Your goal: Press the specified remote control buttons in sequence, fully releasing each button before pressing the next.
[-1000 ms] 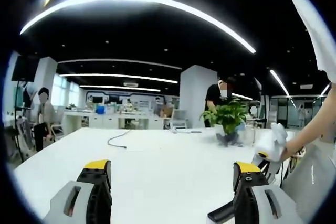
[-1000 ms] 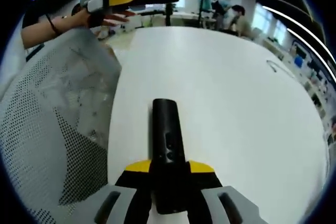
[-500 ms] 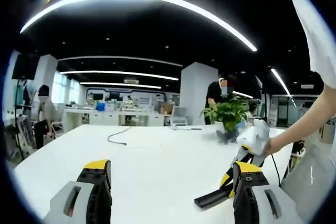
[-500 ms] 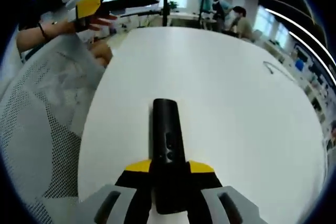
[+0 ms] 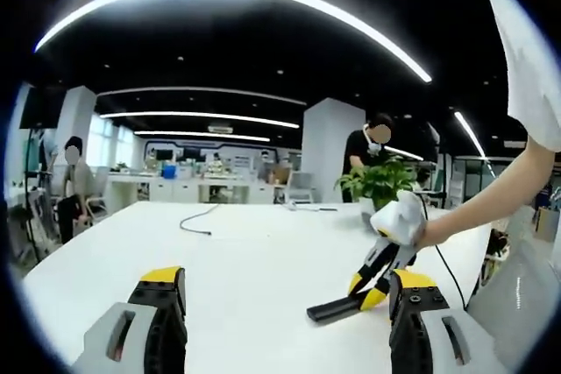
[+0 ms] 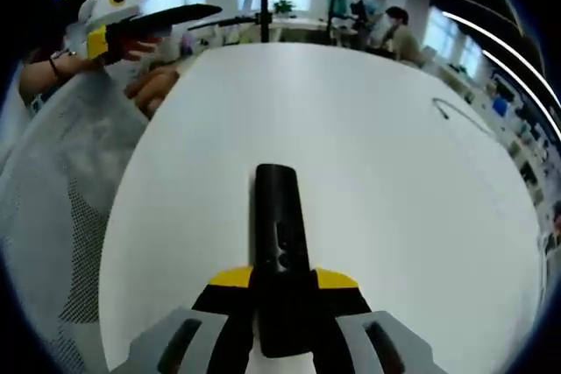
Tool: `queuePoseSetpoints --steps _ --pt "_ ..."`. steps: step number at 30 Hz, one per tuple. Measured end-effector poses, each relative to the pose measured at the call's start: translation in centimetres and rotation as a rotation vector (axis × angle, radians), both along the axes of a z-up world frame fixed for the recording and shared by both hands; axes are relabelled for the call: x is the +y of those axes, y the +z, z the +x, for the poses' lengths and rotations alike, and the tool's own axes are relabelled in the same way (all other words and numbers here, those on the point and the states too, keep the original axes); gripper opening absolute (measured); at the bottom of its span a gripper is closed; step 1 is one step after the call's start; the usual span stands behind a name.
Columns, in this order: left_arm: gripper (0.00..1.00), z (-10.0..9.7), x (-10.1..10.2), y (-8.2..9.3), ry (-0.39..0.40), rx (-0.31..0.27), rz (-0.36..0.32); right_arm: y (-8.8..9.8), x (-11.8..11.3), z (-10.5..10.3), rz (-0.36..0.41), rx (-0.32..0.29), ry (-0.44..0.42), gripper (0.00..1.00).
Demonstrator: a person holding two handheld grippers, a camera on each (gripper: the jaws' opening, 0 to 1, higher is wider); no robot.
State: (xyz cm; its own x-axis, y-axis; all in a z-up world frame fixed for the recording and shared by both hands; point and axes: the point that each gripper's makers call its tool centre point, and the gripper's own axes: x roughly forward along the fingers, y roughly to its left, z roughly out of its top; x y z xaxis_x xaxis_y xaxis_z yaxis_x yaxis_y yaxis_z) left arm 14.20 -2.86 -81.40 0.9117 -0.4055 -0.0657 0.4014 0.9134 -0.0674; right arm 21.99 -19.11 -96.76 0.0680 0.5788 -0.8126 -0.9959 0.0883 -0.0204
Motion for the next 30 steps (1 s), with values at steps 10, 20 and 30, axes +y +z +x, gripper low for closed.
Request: queuePoseSetpoints --steps 10,20,30 --pt "1.0 0.0 0.0 0.1 -0.001 0.0 -0.002 0.5 0.3 1.7 -0.012 -0.003 -0.003 0.21" --pt "1.0 -0.1 0.0 -0.1 0.0 0.007 0.01 0.7 0.6 2.5 -0.019 0.001 -0.007 0.21" --pt "1.0 -0.2 0.0 -0.4 0.0 0.021 0.014 0.8 0.9 3.9 -0.029 0.004 -0.004 0.21"
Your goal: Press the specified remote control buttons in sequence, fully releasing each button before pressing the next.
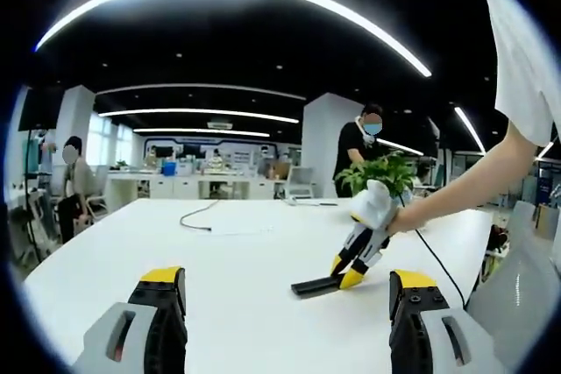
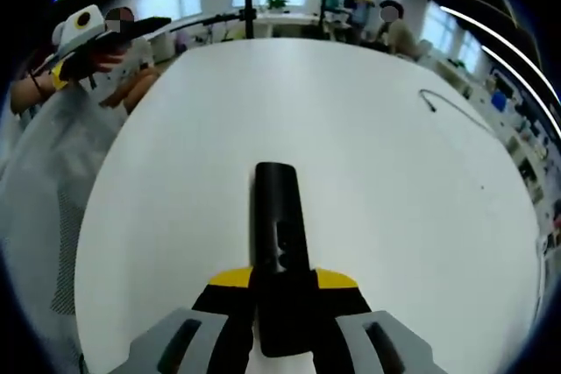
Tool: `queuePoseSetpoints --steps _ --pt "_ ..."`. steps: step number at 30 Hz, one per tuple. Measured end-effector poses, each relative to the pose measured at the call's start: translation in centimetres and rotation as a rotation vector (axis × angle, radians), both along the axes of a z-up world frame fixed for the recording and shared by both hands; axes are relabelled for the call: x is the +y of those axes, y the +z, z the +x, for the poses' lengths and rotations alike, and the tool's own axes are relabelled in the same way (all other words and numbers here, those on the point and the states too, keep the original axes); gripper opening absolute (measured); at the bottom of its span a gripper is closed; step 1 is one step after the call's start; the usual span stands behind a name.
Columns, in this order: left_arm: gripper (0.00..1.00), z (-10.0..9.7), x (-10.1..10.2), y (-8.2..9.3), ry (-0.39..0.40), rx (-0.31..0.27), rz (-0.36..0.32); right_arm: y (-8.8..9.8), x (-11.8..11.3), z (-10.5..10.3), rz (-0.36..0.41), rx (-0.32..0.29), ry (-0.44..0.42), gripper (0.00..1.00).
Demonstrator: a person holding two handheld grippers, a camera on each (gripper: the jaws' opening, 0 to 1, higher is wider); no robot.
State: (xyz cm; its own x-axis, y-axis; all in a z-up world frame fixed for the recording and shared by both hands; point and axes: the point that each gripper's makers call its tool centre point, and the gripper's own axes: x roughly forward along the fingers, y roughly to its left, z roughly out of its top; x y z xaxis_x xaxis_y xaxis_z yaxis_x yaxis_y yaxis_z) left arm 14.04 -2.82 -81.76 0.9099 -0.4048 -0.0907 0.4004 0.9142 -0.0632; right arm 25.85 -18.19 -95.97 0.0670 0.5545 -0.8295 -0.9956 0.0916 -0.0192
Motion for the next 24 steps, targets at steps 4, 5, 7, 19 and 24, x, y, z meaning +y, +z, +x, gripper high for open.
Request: queuePoseSetpoints --steps 4,5,7,19,24 --pt "1.0 0.0 0.0 0.0 0.0 0.003 -0.001 0.0 0.0 0.6 0.0 0.002 -0.002 0.21" --pt "1.0 0.0 0.0 -0.1 0.0 0.004 0.001 0.0 0.0 0.9 0.001 0.003 -0.004 0.21" --pt "1.0 0.0 -0.1 -0.2 -0.001 0.008 0.005 0.0 0.0 1.3 0.004 0.004 -0.007 0.21" --pt "1.0 0.0 -0.4 -0.9 -0.014 0.04 0.021 0.2 0.2 4.5 -0.002 -0.001 0.004 0.22" --pt "1.0 0.1 -0.3 -0.9 -0.015 0.044 0.014 0.2 0.2 5.1 -0.015 0.004 0.022 0.22"
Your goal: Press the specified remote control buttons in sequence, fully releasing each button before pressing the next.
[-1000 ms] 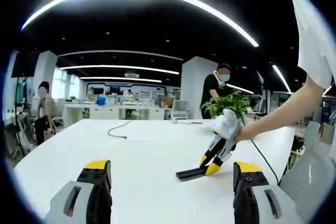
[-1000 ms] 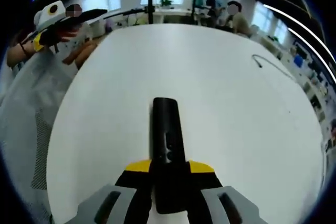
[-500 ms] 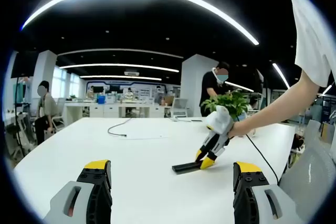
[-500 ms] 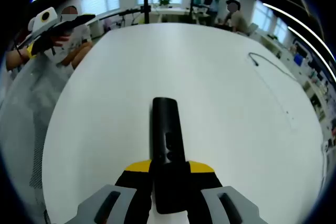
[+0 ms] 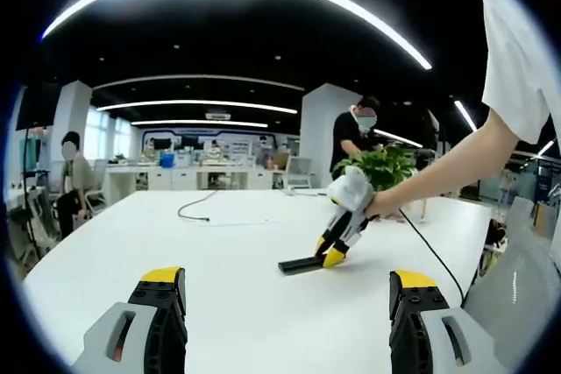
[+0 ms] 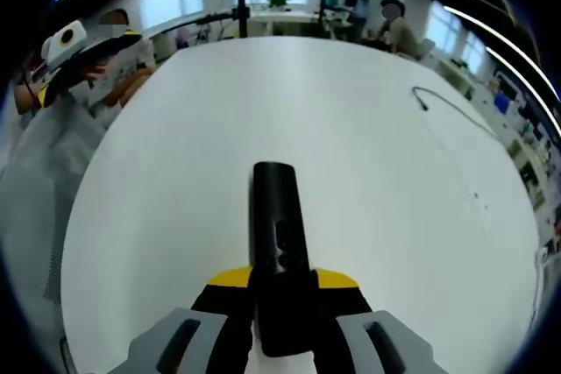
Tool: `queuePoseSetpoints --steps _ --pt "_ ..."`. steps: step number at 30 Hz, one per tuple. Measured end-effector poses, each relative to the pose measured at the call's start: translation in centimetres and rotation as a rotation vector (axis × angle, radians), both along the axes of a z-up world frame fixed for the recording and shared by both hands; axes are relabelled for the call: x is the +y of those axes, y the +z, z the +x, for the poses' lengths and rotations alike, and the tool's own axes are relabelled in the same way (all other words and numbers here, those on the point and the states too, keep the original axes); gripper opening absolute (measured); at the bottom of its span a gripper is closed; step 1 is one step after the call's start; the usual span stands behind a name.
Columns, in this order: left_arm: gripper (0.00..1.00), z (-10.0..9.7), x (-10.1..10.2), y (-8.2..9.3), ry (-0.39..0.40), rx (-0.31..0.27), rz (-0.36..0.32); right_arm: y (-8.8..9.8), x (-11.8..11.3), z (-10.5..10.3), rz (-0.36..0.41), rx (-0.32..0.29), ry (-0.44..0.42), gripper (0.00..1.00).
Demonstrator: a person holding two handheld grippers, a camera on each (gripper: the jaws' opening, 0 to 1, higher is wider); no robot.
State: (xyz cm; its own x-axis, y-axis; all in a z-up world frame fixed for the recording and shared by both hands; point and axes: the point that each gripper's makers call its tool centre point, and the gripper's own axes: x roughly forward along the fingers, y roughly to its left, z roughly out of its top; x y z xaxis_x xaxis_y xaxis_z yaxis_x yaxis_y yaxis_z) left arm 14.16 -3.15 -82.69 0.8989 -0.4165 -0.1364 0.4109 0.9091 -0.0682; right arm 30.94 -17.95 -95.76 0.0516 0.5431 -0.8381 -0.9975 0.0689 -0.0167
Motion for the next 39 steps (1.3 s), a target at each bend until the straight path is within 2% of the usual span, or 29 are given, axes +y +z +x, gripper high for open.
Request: queuePoseSetpoints --steps 9,16,18,21,25,27,28,30,34,36,39 --pt "1.0 0.0 -0.2 -0.4 -0.007 0.018 0.003 0.0 -0.1 1.5 -0.016 0.008 -0.011 0.22" --pt "1.0 0.0 -0.1 -0.4 -0.004 0.023 -0.006 0.0 0.0 1.4 -0.055 0.004 0.017 0.22" --pt "1.0 0.0 -0.2 -0.4 -0.006 0.023 -0.006 0.0 -0.1 1.5 -0.047 0.014 -0.021 0.22" --pt "1.0 0.0 -0.2 -0.5 -0.006 0.031 -0.003 0.2 0.2 1.6 0.044 0.102 -0.168 0.24" --pt "1.0 0.0 0.0 -0.5 0.0 0.035 -0.01 0.6 -0.1 2.0 0.136 0.121 -0.278 0.32" --pt "1.0 0.0 0.0 -0.6 0.005 0.042 -0.016 1.5 0.3 2.1 0.238 0.149 -0.377 0.4" --pt "1.0 0.0 0.0 -0.6 0.006 0.046 -0.018 2.2 0.6 2.1 0.309 0.163 -0.436 0.48" --pt "1.0 0.0 0.1 -0.7 0.008 0.051 -0.017 3.0 0.5 2.4 0.372 0.127 -0.504 0.6" --pt "1.0 0.0 0.0 -0.8 0.004 0.052 -0.012 3.8 -0.6 3.1 0.384 -0.007 -0.58 0.77" --pt "1.0 0.0 0.0 -0.8 0.001 0.055 -0.01 4.7 -0.9 3.4 0.415 -0.053 -0.625 0.86" --pt "1.0 0.0 -0.1 -0.9 -0.004 0.055 -0.008 7.1 -1.0 4.1 0.544 -0.12 -0.706 0.96"
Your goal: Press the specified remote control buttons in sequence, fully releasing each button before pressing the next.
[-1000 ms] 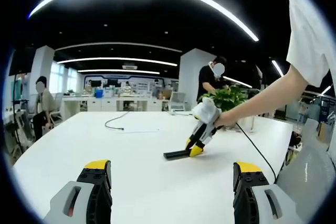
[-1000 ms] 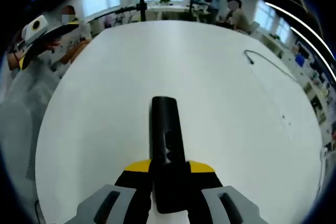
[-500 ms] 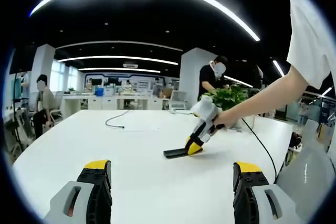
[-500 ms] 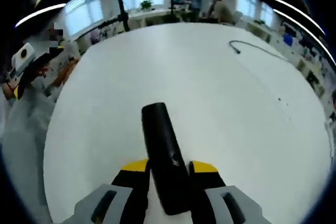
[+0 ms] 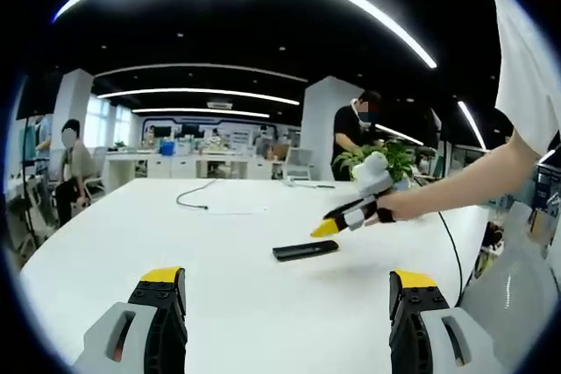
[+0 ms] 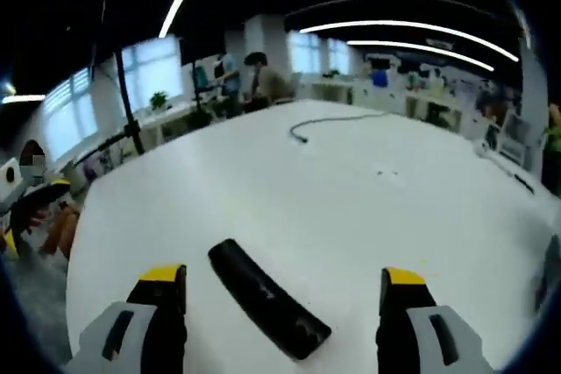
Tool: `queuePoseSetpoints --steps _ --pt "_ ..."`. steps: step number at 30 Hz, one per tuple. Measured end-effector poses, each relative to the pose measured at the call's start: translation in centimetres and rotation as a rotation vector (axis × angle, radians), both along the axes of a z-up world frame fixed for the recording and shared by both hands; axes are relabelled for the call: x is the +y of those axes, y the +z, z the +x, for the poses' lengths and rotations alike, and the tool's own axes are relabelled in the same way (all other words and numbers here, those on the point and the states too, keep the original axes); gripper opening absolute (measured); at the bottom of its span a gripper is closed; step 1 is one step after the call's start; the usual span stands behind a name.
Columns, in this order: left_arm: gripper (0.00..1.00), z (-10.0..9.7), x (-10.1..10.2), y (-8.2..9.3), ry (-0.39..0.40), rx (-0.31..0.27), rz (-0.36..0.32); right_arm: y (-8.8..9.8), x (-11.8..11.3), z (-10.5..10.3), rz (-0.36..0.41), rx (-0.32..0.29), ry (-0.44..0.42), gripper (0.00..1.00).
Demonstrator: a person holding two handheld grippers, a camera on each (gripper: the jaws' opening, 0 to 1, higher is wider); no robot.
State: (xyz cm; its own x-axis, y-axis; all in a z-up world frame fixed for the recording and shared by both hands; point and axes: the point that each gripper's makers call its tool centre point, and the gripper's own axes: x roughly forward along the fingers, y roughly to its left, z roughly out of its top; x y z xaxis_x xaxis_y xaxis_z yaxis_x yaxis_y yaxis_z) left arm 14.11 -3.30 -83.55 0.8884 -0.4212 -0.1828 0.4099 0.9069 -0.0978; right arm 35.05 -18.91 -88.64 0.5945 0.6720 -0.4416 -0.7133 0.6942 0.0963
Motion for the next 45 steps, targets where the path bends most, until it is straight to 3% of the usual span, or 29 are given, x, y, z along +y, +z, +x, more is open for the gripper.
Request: queuePoseSetpoints --steps 3,4,12,20,24,33,36,42,45 --pt "1.0 -0.1 -0.2 0.1 -0.007 0.001 -0.019 0.7 -0.4 -0.2 -0.021 -0.03 -0.033 0.99" --pt "1.0 -0.1 -0.2 0.1 -0.009 0.004 -0.022 1.3 -0.6 -0.1 -0.031 -0.068 -0.046 0.99" --pt "1.0 -0.3 -0.4 0.0 -0.019 0.006 -0.011 3.6 -1.3 -1.6 -0.02 -0.102 -0.092 0.99" --pt "1.0 -0.4 -0.2 -0.5 -0.012 0.04 -0.01 5.8 -3.8 -4.9 -0.04 -0.15 -0.135 0.99" --pt "1.0 -0.4 -0.1 -0.3 -0.009 0.04 -0.034 6.9 -4.9 -6.7 -0.007 -0.161 -0.163 0.99" --pt "1.0 -0.5 0.1 -0.2 -0.001 0.038 -0.016 8.4 -6.8 -10.9 0.04 -0.185 -0.202 0.99" --pt "1.0 -0.4 0.3 -0.6 0.004 0.054 -0.002 9.1 -6.8 -12.4 0.092 -0.2 -0.186 0.99" --pt "1.0 -0.5 0.0 -0.6 -0.012 0.05 0.009 8.8 -7.9 -15.1 0.064 -0.212 -0.18 0.99" --pt "1.0 -0.5 0.1 -0.7 -0.012 0.046 0.027 8.6 -8.4 -16.5 0.102 -0.186 -0.179 0.99"
